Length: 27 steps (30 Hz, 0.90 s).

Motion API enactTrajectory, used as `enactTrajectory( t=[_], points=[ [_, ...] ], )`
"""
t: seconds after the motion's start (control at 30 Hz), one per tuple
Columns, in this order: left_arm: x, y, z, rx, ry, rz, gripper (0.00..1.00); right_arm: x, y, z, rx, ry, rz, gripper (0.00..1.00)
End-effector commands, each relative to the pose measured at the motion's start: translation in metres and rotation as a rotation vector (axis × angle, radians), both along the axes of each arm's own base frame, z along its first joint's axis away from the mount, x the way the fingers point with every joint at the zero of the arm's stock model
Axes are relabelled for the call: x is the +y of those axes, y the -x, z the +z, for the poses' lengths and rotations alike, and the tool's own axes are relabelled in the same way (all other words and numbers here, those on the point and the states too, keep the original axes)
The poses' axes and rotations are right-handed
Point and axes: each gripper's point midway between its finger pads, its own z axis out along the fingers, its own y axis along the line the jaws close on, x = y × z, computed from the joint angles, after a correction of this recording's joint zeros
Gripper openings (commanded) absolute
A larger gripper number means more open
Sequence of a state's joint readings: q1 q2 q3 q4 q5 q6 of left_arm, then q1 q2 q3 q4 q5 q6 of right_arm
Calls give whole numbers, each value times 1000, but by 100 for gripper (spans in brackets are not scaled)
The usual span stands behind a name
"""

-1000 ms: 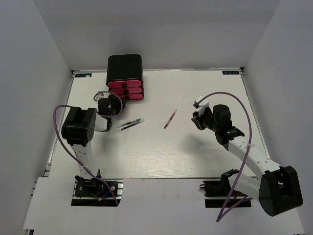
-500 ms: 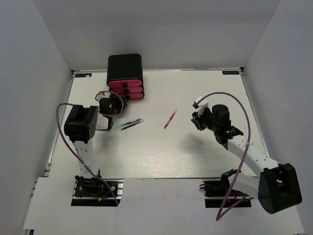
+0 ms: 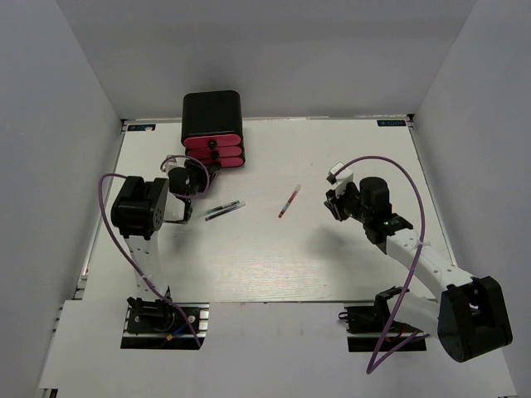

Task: Sort the stationery into containers
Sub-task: Open the drawer in the storage box.

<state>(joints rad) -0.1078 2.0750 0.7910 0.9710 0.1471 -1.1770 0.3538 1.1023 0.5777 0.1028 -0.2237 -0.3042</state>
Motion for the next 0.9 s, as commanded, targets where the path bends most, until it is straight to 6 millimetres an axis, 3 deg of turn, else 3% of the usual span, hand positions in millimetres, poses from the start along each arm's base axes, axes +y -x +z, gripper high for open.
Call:
enactTrajectory(
  t=[0.0, 0.43, 0.87],
  points=[
    [0, -1, 5, -25, 9, 18, 55, 3, -4, 7, -35, -6, 16, 32],
    [5, -12, 9, -53, 54, 67, 58, 3, -5, 6, -33, -8, 13, 32],
    [3, -11, 0, -18, 83, 86, 58, 3, -5, 6, -35, -5, 17, 32]
  ],
)
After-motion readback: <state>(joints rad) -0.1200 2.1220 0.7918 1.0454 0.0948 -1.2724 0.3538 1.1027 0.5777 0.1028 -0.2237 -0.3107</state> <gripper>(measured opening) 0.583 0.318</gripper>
